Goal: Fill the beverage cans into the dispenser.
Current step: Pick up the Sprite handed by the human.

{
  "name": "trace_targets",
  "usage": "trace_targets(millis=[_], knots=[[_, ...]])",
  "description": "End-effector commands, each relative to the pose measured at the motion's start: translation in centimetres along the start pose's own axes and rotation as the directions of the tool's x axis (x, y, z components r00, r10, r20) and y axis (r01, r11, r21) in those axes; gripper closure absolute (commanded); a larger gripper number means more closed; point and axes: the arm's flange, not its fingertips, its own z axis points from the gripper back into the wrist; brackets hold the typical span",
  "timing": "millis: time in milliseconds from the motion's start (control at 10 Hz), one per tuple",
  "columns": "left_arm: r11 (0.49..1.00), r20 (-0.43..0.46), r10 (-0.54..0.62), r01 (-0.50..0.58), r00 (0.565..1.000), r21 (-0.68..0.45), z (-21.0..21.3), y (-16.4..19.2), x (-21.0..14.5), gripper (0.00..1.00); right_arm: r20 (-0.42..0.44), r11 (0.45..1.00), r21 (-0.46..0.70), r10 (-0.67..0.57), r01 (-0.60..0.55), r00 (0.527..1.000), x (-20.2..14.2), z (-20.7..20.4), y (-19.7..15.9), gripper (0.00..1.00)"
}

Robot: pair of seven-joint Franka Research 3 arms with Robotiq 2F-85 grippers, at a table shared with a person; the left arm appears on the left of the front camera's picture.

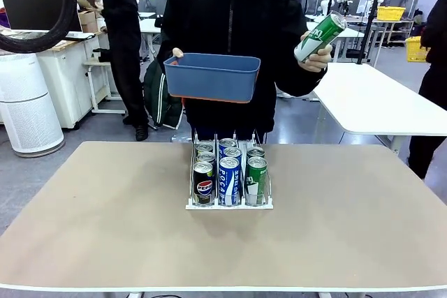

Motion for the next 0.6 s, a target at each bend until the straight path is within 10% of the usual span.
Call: trace_targets(millis=[0,500], knots=[[1.000,0.008,0.007,-0.007,1.000,-0.009,0.0,0.1,0.0,0.00,-0.035,0.999,0.002,0.037,-0.037,0.999,0.2,-1.1,0.0,0.00],[1.000,0.008,0.007,-0.007,1.000,-0.009,0.0,0.1,0.0,0.00,-0.060,0.999,0.054,-0.007,0.011,0.998,0.3,-6.0,-0.8,0.00]])
